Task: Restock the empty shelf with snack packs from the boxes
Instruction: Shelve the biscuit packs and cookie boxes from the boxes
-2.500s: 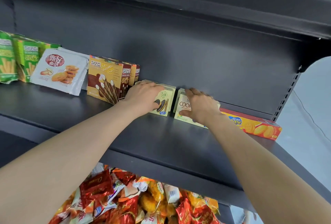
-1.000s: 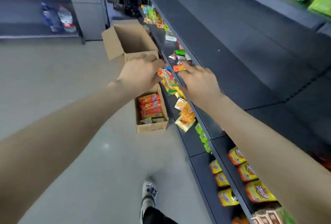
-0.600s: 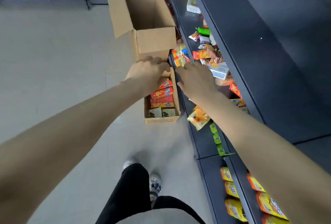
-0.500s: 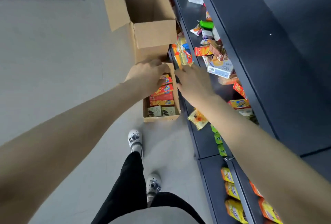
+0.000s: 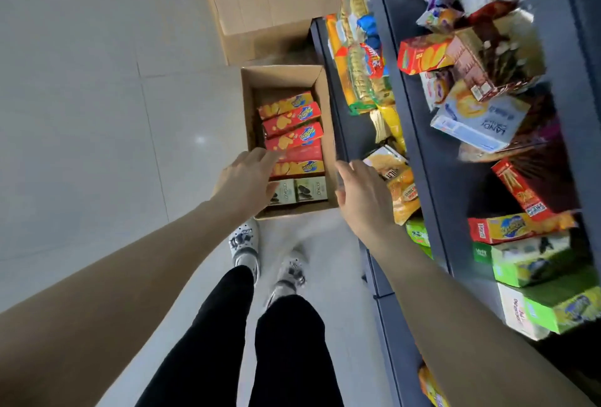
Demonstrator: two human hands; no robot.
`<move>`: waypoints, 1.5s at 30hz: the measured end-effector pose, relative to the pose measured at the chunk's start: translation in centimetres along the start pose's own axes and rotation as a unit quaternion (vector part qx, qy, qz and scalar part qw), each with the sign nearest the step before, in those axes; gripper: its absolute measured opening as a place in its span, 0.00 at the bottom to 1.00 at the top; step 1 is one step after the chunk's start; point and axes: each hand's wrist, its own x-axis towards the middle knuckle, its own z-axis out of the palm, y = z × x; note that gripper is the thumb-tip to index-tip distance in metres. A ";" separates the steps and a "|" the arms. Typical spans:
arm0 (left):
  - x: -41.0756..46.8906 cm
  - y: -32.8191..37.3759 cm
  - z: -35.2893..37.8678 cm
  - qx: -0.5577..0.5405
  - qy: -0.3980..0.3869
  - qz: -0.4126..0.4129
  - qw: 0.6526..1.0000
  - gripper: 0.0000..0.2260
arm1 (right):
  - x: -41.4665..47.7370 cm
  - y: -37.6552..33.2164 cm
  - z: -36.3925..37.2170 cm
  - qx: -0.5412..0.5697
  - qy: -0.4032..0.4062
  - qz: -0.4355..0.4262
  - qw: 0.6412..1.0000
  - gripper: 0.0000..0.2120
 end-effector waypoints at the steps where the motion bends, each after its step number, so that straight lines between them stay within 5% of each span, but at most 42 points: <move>1: 1.5 -0.8 1.6 -0.005 -0.015 -0.009 1.000 0.25 | 1.3 0.5 1.9 0.013 -0.019 0.010 1.000 0.22; 13: 15.6 -9.7 27.3 -0.033 -0.188 -0.097 0.977 0.32 | 14.8 8.2 29.8 0.011 -0.168 0.014 0.986 0.24; 22: 22.8 -13.3 40.3 -0.011 -0.211 -0.049 0.976 0.40 | 18.8 10.5 44.3 0.007 -0.130 -0.043 0.991 0.26; 28: 25.8 -15.0 44.4 0.002 -0.242 0.016 0.970 0.44 | 19.7 10.8 48.2 -0.015 -0.141 -0.018 0.990 0.34; 36: 28.3 -15.2 44.9 -0.054 -0.326 -0.001 0.944 0.52 | 20.4 11.6 50.4 -0.076 -0.101 -0.054 0.990 0.41; 41: 28.8 -16.0 43.0 -0.194 -0.295 -0.017 0.935 0.39 | 20.6 11.6 49.7 -0.135 -0.129 -0.090 0.978 0.48; 45: 28.4 -17.3 41.3 -0.311 -0.262 -0.080 0.910 0.30 | 21.6 11.1 49.3 -0.138 -0.139 -0.082 0.977 0.37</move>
